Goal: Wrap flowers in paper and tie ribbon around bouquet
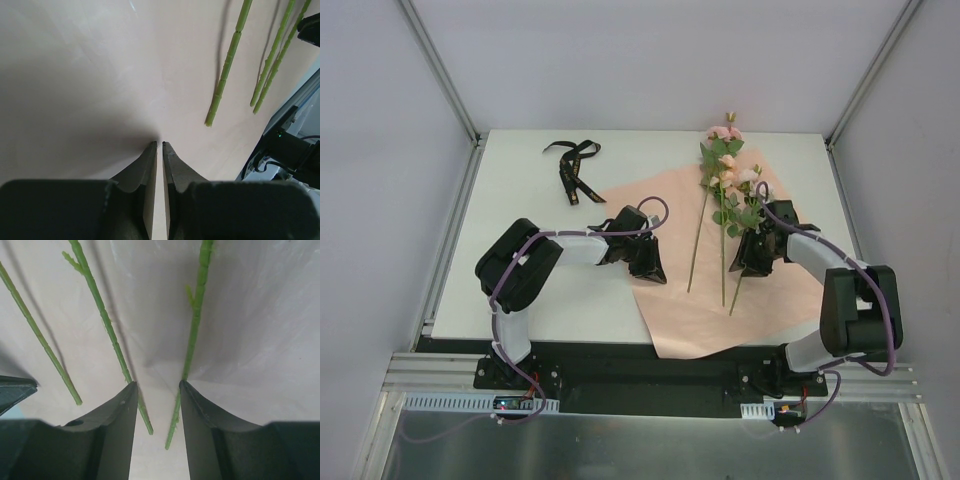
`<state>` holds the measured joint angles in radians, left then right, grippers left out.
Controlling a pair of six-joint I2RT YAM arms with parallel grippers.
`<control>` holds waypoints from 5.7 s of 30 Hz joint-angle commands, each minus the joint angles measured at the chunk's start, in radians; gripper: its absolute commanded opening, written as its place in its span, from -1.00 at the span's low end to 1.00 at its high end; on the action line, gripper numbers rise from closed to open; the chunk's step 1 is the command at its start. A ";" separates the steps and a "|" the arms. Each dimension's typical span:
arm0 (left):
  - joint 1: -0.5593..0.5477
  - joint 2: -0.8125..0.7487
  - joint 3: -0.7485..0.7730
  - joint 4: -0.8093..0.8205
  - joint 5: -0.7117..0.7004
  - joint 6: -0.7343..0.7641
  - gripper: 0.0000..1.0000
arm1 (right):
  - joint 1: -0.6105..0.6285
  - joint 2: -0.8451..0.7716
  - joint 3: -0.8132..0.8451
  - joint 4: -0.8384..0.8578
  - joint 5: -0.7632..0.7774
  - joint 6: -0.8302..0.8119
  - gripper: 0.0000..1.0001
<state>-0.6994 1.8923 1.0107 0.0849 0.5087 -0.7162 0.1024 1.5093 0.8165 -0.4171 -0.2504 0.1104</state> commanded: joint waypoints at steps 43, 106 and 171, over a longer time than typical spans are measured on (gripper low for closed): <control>-0.009 -0.110 -0.050 0.032 0.039 0.011 -0.51 | 0.119 -0.055 -0.004 0.034 0.029 0.041 -0.13; -0.054 0.002 -0.020 0.047 -0.002 -0.006 -0.96 | 0.281 0.040 0.058 0.144 -0.046 0.163 -0.29; -0.069 0.002 0.014 0.042 0.042 -0.011 -0.78 | 0.128 0.112 0.088 0.138 -0.012 0.110 -0.42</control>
<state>-0.7601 1.8999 1.0000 0.1284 0.5419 -0.7280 0.2253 1.5993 0.8646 -0.2871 -0.2489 0.2268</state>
